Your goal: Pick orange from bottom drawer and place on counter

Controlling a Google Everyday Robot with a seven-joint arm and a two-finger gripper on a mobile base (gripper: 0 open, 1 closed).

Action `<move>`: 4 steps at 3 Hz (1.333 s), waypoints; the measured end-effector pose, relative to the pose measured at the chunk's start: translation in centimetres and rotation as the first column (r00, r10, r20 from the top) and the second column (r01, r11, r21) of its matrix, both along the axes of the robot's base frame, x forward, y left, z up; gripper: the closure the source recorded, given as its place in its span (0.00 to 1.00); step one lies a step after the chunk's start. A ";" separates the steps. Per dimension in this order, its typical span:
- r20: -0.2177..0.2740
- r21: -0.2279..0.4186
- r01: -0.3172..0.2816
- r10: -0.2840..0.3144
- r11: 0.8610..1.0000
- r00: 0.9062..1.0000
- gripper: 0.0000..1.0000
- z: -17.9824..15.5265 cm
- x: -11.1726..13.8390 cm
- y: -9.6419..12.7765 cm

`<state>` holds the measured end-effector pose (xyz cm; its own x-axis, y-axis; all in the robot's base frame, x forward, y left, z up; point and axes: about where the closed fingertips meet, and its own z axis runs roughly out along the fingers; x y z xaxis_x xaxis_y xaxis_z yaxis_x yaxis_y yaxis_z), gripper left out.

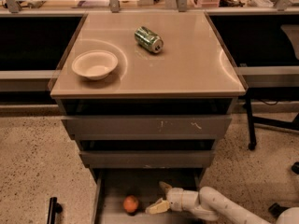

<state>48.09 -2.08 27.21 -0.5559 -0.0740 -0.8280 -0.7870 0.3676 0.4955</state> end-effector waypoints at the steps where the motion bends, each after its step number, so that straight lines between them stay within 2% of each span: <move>1: 0.004 0.000 0.007 -0.007 1.000 1.000 0.00 -0.1 0.5 -0.2; 2: -0.012 -0.008 0.031 -0.032 0.999 0.999 0.00 -1.4 0.4 0.0; 4: 0.028 -0.018 -0.026 0.027 0.999 0.999 0.00 -5.1 2.1 4.4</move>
Offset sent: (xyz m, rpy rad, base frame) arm 0.0027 -0.0028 -0.0317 -0.0238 0.0327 -0.0728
